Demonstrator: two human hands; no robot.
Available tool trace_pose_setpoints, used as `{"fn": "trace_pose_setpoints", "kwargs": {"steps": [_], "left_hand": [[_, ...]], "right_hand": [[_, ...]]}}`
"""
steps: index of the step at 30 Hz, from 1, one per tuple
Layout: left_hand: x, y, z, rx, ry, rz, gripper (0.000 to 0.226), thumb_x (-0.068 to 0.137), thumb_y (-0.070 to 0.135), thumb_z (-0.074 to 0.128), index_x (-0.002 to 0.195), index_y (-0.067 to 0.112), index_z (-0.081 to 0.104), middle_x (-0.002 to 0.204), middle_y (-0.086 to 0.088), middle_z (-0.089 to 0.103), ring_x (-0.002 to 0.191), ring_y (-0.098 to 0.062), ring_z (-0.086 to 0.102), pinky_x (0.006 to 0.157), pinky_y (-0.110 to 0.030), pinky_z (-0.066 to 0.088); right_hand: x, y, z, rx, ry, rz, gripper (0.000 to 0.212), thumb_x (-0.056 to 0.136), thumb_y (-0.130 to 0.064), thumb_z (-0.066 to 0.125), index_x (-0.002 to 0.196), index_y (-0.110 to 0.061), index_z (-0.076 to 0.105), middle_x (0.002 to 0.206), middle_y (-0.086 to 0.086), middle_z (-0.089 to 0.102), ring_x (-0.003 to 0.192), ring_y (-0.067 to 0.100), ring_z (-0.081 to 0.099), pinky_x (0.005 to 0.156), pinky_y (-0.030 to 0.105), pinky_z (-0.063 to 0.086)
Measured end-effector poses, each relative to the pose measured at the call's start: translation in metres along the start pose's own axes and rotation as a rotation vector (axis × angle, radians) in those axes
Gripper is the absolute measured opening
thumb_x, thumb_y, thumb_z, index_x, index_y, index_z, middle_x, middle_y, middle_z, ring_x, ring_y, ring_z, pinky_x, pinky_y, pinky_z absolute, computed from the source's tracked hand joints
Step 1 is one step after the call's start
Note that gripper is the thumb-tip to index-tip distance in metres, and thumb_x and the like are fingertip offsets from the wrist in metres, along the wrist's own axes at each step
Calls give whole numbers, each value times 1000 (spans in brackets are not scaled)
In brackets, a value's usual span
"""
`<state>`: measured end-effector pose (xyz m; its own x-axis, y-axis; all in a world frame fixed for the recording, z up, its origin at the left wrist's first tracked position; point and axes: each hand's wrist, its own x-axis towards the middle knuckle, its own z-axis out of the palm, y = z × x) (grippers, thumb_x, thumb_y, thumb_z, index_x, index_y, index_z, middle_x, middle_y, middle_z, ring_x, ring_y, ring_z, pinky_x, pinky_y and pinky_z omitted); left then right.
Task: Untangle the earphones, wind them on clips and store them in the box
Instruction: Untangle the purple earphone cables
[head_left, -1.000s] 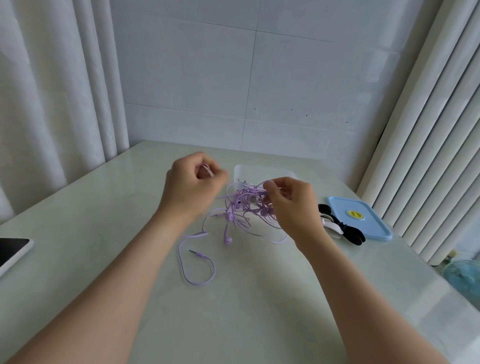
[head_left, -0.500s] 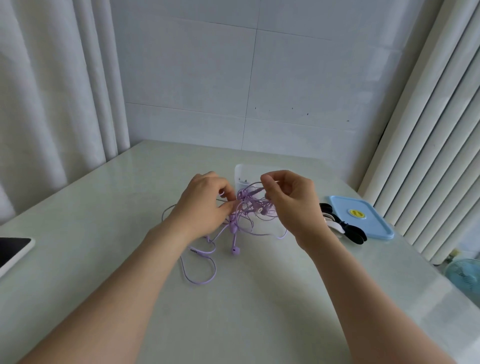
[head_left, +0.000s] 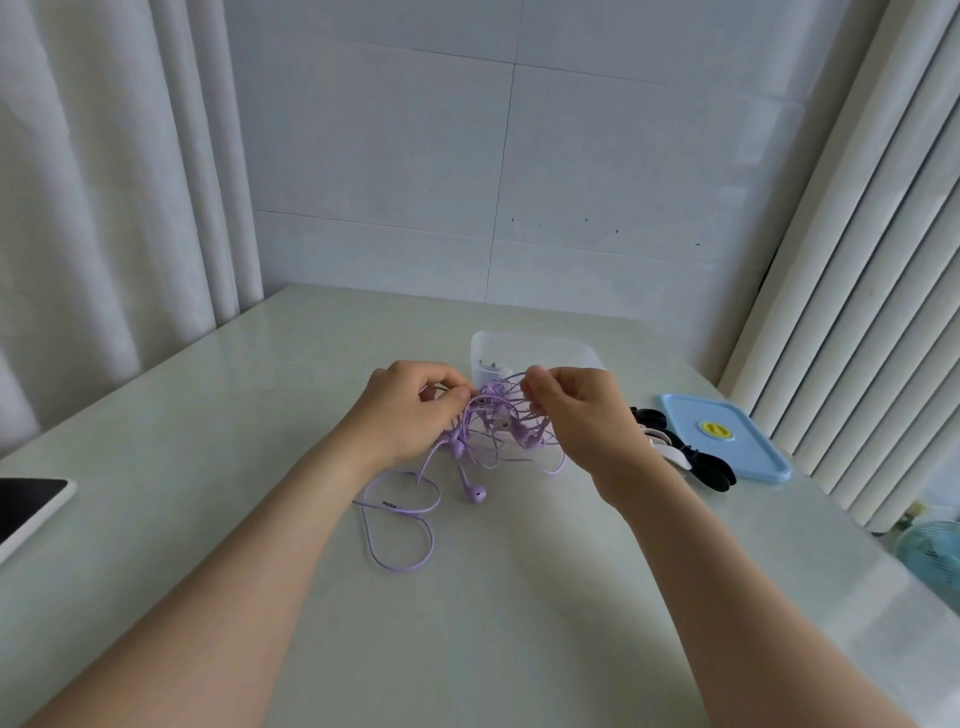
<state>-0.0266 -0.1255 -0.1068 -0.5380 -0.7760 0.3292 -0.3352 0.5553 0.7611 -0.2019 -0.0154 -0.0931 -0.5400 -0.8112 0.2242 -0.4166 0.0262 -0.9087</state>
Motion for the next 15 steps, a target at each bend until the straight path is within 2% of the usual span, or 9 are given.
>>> {"fn": "trace_pose_setpoints", "kwargs": {"steps": [2,5,7,9,10,12,13,15], "left_hand": [[0,-4,1,71,34,4,12,96,42,69,87,44,76,77,-6,60,92,-25,56,73,-32,41],[-5,1,1,81,62,-14,2,92,49,74,92,47,75,84,7,50,102,-27,49,82,-33,40],[-5,2,0,52,87,-12,5,91,50,74,90,45,76,84,12,49,104,-27,50,86,-34,41],[-5,3,-1,8,145,-22,8,93,47,73,89,42,76,84,14,49,105,-28,50,85,-34,39],[-4,4,-1,-5,187,-27,7,94,45,73,88,41,75,86,14,50,106,-27,51,87,-34,39],[-3,4,0,7,282,-16,10,94,42,73,85,45,72,93,11,53,108,-25,49,97,-36,41],[-3,4,0,21,328,-6,12,94,43,73,83,48,70,98,7,54,109,-25,48,100,-37,40],[-2,3,0,37,395,13,11,93,44,73,83,48,71,103,5,57,109,-26,48,100,-39,42]], "right_hand": [[0,-2,-1,57,36,5,31,105,-33,60,88,-13,76,78,9,74,72,15,61,69,28,48],[-1,-6,-3,87,158,24,30,106,-31,59,90,-11,74,68,1,75,53,4,60,48,13,44],[-1,-5,-4,34,261,39,32,105,-31,57,86,-11,73,65,2,73,43,4,56,42,16,41],[2,0,-6,-71,365,43,35,103,-28,54,83,-3,70,62,7,70,51,21,59,48,26,44],[4,3,-7,-139,408,50,36,101,-25,53,83,3,68,59,11,64,57,31,54,55,33,44],[6,6,-7,-283,421,95,31,98,-18,51,79,3,63,60,10,50,67,34,43,65,37,40],[4,5,-6,-356,401,124,26,97,-15,51,78,-3,62,65,8,53,72,34,44,72,38,41],[-2,0,-5,-554,346,150,19,89,-4,52,87,-13,68,84,9,68,87,38,52,85,40,37]]}}
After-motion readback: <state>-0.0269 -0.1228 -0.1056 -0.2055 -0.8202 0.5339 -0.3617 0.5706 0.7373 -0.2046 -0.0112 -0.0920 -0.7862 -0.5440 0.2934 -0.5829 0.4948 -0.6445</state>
